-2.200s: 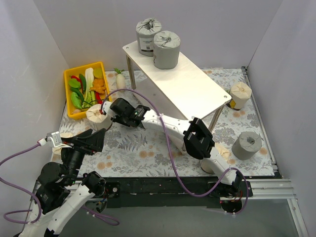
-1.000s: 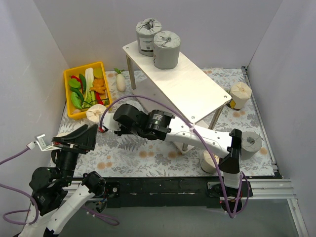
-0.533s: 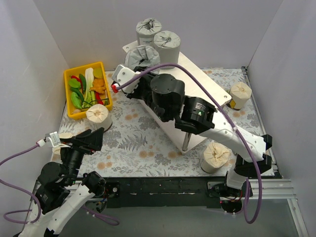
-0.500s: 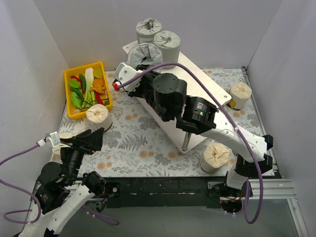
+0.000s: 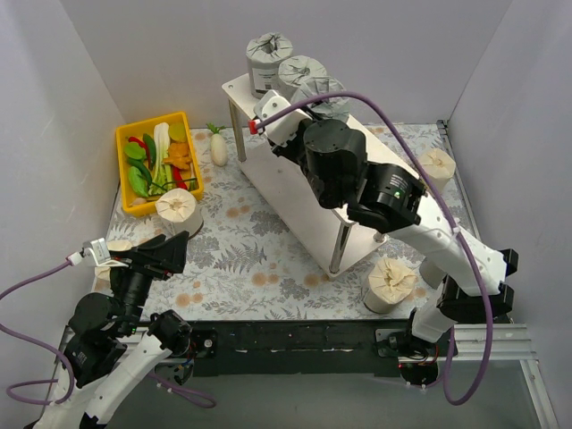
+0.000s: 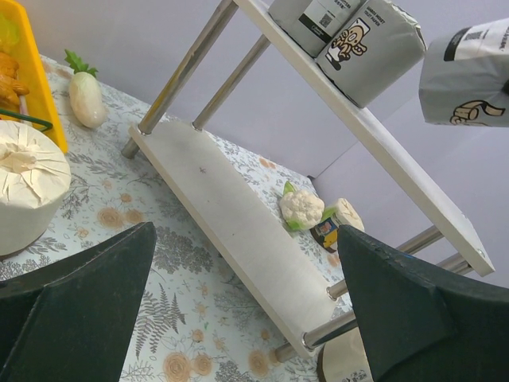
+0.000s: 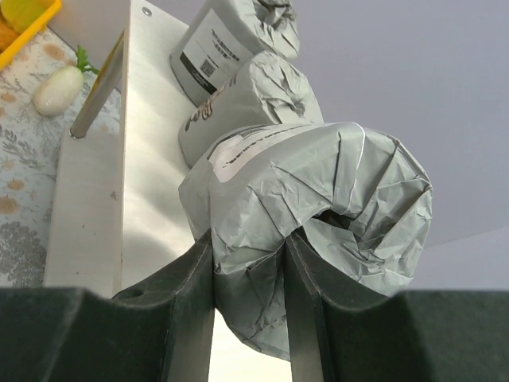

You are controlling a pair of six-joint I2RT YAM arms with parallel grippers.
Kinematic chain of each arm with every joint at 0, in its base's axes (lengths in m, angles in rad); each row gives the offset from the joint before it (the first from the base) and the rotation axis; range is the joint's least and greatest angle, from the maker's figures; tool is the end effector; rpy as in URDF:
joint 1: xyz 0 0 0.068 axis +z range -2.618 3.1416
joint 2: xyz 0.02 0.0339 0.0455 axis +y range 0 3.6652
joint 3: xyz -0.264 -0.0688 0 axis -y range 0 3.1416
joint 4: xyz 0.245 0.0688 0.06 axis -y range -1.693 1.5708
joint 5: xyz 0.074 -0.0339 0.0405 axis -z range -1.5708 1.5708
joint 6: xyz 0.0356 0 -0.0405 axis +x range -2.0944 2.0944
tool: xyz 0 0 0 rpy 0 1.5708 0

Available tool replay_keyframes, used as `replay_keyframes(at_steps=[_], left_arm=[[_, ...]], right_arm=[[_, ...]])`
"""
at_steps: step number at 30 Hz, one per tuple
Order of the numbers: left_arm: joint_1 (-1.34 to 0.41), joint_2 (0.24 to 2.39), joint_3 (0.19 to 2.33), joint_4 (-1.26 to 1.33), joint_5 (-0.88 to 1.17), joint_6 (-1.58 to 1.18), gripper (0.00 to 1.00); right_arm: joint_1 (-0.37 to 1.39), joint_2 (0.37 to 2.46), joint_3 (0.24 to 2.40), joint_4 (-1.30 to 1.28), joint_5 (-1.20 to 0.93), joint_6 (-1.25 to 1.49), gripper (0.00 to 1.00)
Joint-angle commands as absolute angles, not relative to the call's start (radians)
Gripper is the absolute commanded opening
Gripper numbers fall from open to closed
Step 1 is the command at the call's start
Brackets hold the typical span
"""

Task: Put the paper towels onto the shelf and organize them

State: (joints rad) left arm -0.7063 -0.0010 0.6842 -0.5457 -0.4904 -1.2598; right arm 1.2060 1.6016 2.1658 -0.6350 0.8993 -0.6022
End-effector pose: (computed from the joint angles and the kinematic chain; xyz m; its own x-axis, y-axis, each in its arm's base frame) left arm 0.0201 0.0049 0.3294 -0.1749 -0.9547 -0.2407 0.1673 0.2121 -0.9628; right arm 0.1327 0.2694 0.5523 0.1506 -0.5934 -0.7907 -0.2637 0.7467 -0.6107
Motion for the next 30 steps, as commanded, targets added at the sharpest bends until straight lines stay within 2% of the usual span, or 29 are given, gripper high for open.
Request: replay_keyframes(at_steps=[1,16,25,30], left_arm=[[-0.706,-0.095,0.683,-0.554,-0.497,-1.244,0.98],[-0.706,-0.091,0.683,-0.554,-0.499,-1.241,0.98],[-0.706,-0.091,0.683,-0.551,-0.497,-1.241,0.98],[-0.706,-0.094,0.683,-0.554,-0.499,-1.241,0.98]], right_arm=[[1.177,1.545,2.169,-0.699,0.939,-0.525,0.26],[1.104,1.568,2.163,-0.779,0.871,-0.483,0.31],[1.106,1.592,2.163,-0.769,0.865,-0.505,0.41],[1.104,1.609,2.178,-0.733,0.903,-0.557,0.55]])
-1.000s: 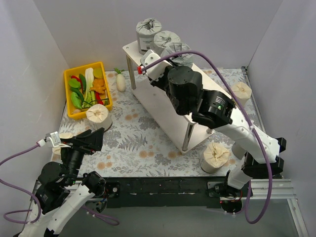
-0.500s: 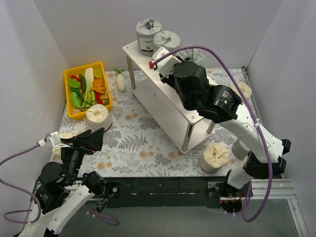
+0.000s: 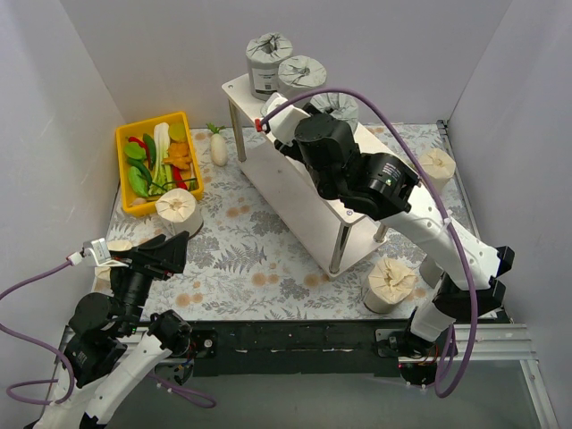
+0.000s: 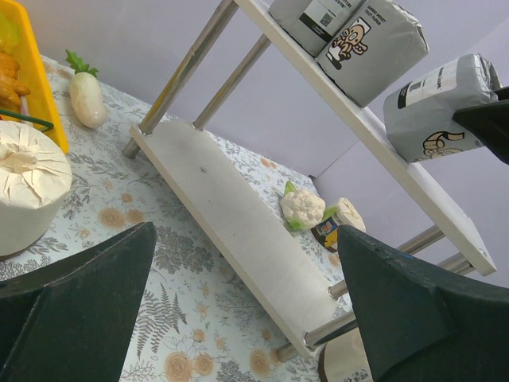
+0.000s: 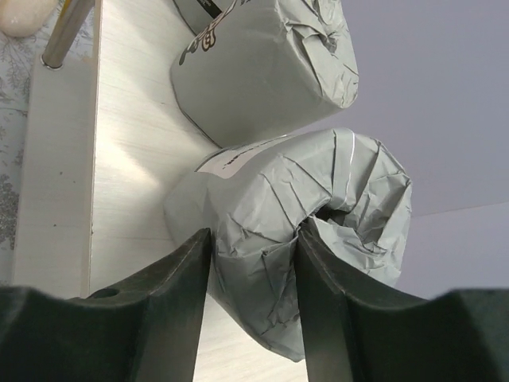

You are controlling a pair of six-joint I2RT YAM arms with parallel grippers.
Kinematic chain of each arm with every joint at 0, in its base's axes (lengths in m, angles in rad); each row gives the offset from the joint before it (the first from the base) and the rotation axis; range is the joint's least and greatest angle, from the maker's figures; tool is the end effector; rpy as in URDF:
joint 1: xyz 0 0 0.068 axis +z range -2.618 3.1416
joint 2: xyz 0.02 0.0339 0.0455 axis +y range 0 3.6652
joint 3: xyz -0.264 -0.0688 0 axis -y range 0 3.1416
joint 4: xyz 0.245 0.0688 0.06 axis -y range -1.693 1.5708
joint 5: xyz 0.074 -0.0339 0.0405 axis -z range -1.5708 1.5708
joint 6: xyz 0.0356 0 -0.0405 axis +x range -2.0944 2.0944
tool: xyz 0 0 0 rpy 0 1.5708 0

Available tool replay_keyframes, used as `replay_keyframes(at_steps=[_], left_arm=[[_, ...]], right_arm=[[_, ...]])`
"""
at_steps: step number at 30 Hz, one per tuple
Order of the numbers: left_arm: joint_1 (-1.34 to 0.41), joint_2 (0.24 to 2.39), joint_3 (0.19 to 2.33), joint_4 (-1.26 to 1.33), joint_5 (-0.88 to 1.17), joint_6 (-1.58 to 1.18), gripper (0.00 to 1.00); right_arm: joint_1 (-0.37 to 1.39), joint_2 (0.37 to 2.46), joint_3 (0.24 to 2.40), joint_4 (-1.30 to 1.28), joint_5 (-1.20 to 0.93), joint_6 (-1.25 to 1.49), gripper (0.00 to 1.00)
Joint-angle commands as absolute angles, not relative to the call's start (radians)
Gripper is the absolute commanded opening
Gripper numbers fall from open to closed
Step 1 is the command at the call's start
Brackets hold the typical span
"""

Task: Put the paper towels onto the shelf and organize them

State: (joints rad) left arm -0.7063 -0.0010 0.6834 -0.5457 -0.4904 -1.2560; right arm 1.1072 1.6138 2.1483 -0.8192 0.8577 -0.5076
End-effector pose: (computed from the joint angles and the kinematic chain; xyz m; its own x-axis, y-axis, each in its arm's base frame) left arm 0.0202 0.0048 0.3292 -0.1744 -0.9538 -0.2447 0.1674 0.2162 -0.9619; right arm 0.1605 0.2608 0.5264 0.0169 -0.6773 -0.7355 -0.2887 0.7009 -0.6522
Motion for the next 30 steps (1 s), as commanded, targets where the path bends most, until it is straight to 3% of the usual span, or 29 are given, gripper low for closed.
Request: replay_keyframes(at_steps=[1,5,19,25,30], left_arm=[[-0.706,-0.095,0.683,-0.554,-0.499,-1.241,0.98],[-0.706,-0.094,0.683,-0.554,-0.499,-1.241,0.98],[-0.706,-0.066,0.678,-0.551,-0.506,-1.243,0.98],[-0.706,0.075,0.687,-0.564,-0.546,-1.265,0.98],[-0.706,0.344,0.750,-0.638,-0.681,-1.330,0.98]], right_arm=[[1.104,1.609,2.178,-0.726,0.905,-0.561,0.56],[1.103,1.606,2.180,-0.693,0.913,-0.583,0.63],[1.109,1.571,2.155,-0.673,0.856,-0.509,0.68],[1.124,1.522,2.125,-0.686,0.738,-0.401,0.68],[1.153,1.471,2.043,-0.673,0.619,-0.284,0.67]])
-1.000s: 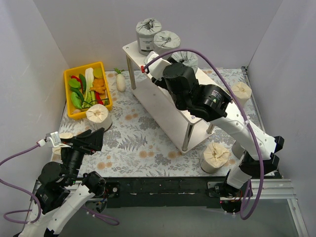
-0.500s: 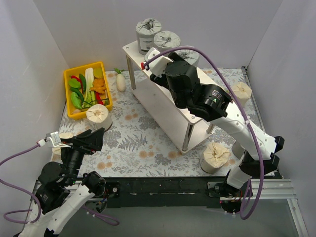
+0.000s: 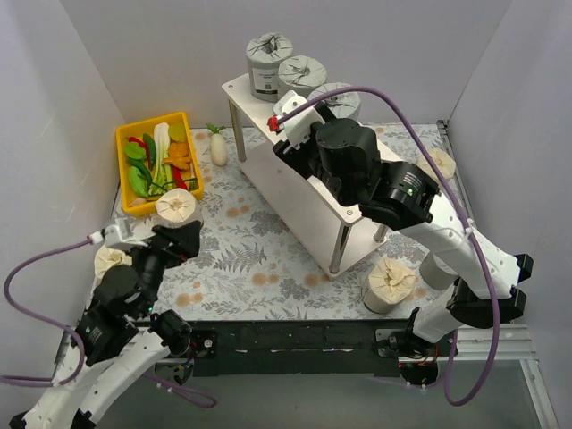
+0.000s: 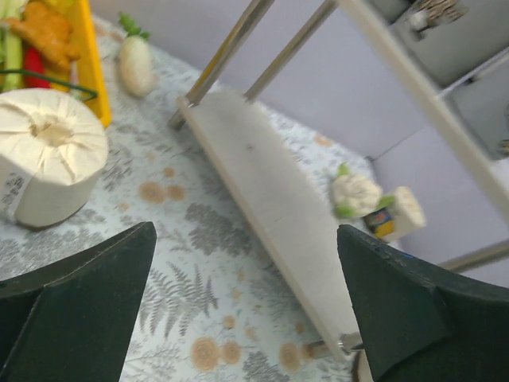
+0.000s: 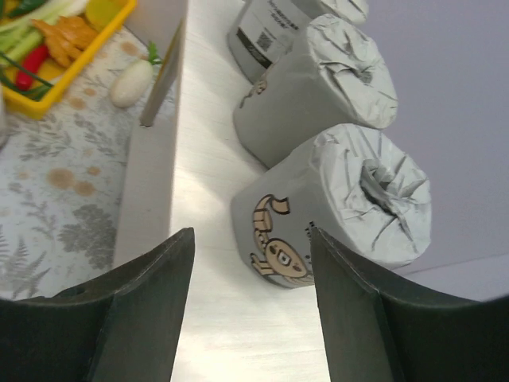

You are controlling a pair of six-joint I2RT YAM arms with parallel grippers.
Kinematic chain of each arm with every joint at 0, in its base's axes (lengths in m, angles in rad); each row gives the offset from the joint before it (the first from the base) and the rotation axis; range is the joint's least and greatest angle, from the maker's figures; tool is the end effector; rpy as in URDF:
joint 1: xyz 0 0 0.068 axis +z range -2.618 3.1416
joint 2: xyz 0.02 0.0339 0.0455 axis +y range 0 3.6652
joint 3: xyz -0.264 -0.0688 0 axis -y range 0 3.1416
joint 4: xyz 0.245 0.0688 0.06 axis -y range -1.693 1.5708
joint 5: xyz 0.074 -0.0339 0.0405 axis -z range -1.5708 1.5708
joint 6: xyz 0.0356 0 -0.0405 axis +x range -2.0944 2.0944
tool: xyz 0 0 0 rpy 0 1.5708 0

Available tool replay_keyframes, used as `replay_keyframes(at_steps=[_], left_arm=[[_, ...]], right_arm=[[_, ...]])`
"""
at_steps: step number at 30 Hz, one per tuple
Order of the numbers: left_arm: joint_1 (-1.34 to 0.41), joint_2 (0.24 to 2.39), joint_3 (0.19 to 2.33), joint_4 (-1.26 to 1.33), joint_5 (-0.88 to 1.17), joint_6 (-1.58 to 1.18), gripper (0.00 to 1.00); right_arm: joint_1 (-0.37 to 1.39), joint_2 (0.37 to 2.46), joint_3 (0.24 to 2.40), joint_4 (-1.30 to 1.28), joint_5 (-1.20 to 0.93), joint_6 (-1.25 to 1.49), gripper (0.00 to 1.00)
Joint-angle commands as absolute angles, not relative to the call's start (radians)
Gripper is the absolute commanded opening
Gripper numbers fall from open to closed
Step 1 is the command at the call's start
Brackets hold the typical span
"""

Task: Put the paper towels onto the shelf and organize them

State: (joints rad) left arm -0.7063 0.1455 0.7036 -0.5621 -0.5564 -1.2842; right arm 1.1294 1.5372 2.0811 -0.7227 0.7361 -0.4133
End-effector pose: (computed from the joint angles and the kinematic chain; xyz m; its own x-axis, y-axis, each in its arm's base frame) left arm 0.0419 -0.0111 0.3320 -0.1441 -0.9477 -0.2847 0.0393 0.2820 -0.9586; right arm 0.1449 0.2506 0.5376 0.0862 -0.5143 -0.8532 -0.3857 0.7724 -0.5046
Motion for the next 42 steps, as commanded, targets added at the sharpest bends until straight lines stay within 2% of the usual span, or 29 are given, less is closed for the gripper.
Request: replay_keyframes(at_steps=[1,3,6,17,20,21,24,29,33,36,41,42], left_arm=[[-0.706,0.377,0.764,-0.644,-0.702,-1.362,0.98],[-0.706,0.443,0.798,-0.641,-0.732,-1.371,0.98],[-0.706,0.543,0.848,-0.646,-0.788,-1.404,0.98],[-0.666,0.865,1.035,-0.747,-0.856,-1.480,0.98],[-0.543,0.911,1.081,-0.762,-0.770,-1.456,0.98],[-0.434,0.935,1.088,-0.759,-0.682,-1.442,0.98],[-0.231,0.986,1.111,-0.794,-0.594,-1.417,0.98],[-0.051,1.043,1.135,-0.899,-0.681,-1.474,0.93],[0.136,1.061,1.105,-0.951,-0.698,-1.508,0.93],[0.199,1.048,1.088,-0.948,-0.660,-1.506,0.95],[0.199,0.979,1.028,-0.879,-0.592,-1.462,0.95],[0.201,0.971,1.019,-0.849,-0.519,-1.425,0.95]], right_arm=[[1.158,1.457,2.025,-0.678,0.588,-0.259,0.67],[1.166,1.439,1.984,-0.683,0.470,-0.212,0.66],[1.195,1.401,1.876,-0.670,0.417,-0.154,0.65],[1.302,1.301,1.704,-0.620,0.408,-0.101,0.62],[1.319,1.272,1.638,-0.594,0.400,-0.089,0.62],[1.327,1.267,1.619,-0.591,0.402,-0.086,0.62],[1.344,1.253,1.589,-0.581,0.414,-0.083,0.61],[1.355,1.227,1.559,-0.552,0.397,-0.081,0.61],[1.358,1.209,1.548,-0.558,0.399,-0.090,0.61],[1.358,1.178,1.542,-0.554,0.475,-0.084,0.61],[1.358,1.112,1.514,-0.485,0.545,-0.064,0.60],[1.358,1.103,1.503,-0.479,0.549,-0.061,0.60]])
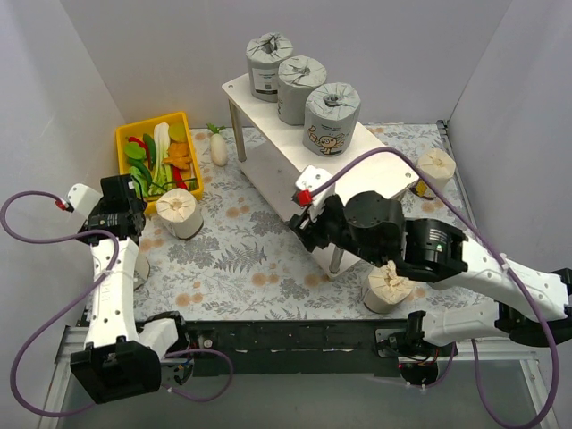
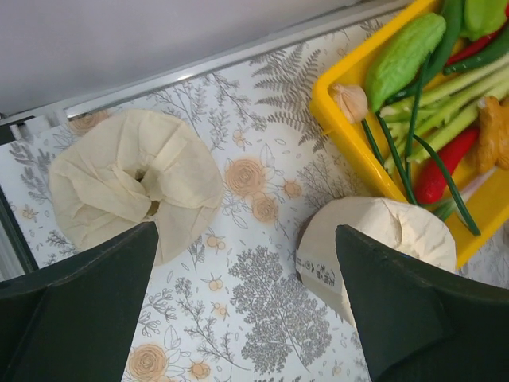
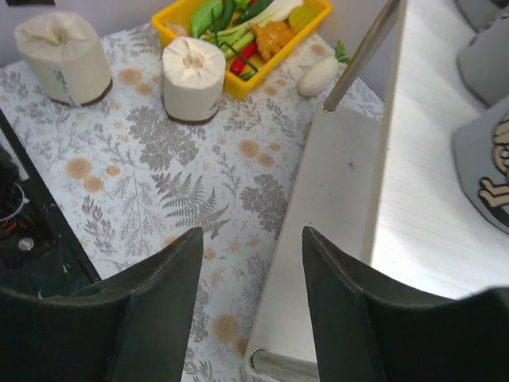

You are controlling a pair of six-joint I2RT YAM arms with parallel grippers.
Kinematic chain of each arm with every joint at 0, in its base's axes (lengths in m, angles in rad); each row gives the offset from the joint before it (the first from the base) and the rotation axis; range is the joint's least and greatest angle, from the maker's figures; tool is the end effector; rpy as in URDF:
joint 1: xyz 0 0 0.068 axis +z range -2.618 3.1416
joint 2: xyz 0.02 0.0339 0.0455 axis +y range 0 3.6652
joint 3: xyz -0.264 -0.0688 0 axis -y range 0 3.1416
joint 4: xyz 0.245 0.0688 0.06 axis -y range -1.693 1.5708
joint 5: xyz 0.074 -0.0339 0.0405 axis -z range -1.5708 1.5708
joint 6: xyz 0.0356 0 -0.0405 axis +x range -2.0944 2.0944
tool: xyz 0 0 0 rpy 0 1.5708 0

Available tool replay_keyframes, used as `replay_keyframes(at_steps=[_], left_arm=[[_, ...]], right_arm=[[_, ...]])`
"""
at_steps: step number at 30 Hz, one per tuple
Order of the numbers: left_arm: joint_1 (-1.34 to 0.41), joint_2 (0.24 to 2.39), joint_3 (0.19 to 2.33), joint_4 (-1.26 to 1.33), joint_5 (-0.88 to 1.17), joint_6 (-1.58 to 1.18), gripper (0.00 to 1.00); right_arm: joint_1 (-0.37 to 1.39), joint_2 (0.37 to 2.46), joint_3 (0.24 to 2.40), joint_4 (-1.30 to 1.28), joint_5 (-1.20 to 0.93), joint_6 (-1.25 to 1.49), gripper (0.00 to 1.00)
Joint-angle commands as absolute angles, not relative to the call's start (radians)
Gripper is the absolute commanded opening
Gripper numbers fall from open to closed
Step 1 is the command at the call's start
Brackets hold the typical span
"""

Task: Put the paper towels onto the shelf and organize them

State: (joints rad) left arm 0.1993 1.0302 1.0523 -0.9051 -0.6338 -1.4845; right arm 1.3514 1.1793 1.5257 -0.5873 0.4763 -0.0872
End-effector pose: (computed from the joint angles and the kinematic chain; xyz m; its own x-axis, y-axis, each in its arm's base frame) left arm 0.1849 0.0589 0.3259 0.4608 -0.7259 -0.5106 -0.8000 -0.0907 -0.5930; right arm 0.0664 0.2228 0.4719 0.0154 -0.2867 -0.9579 -0.7721 0.6053 -0.1935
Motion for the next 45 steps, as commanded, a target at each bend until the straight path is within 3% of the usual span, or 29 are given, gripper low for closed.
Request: replay_keyframes(at_steps=[1,13,20,27,29,38,45], left_arm=[[0.199,0.963,1.006,-0.833,-0.484,-1.407,0.96],[0.181,0.781,0.927,-0.634,0.153,-1.238,0.98],[0.086,0.706,0.850,-0.559,0.255,-1.187,0.98],[-0.021,0.654,0.761,-0.511,0.214,-1.152,0.98],[-0.044,0.641,0.749,-0.485,0.224,-1.143,0.98],[-0.081,0.557,0.673,-0.433,0.238,-1.157,0.98],[-0.109,0.566,0.676,-0.440,0.218,-1.161,0.98]], right_arm=[[1.358,1.092,1.500,-0.473,0.558,-0.060,0.60],[1.304,1.157,1.653,-0.423,0.864,-0.267,0.62],[0.918,1.224,1.819,-0.529,0.770,-0.150,0.61],[0.467,1.253,1.824,-0.707,0.635,0.110,0.62],[0.309,1.241,1.793,-0.747,0.562,0.168,0.62],[-0.072,1.106,1.444,-0.759,0.519,0.334,0.64],[-0.146,1.009,1.146,-0.715,0.482,0.452,0.65]])
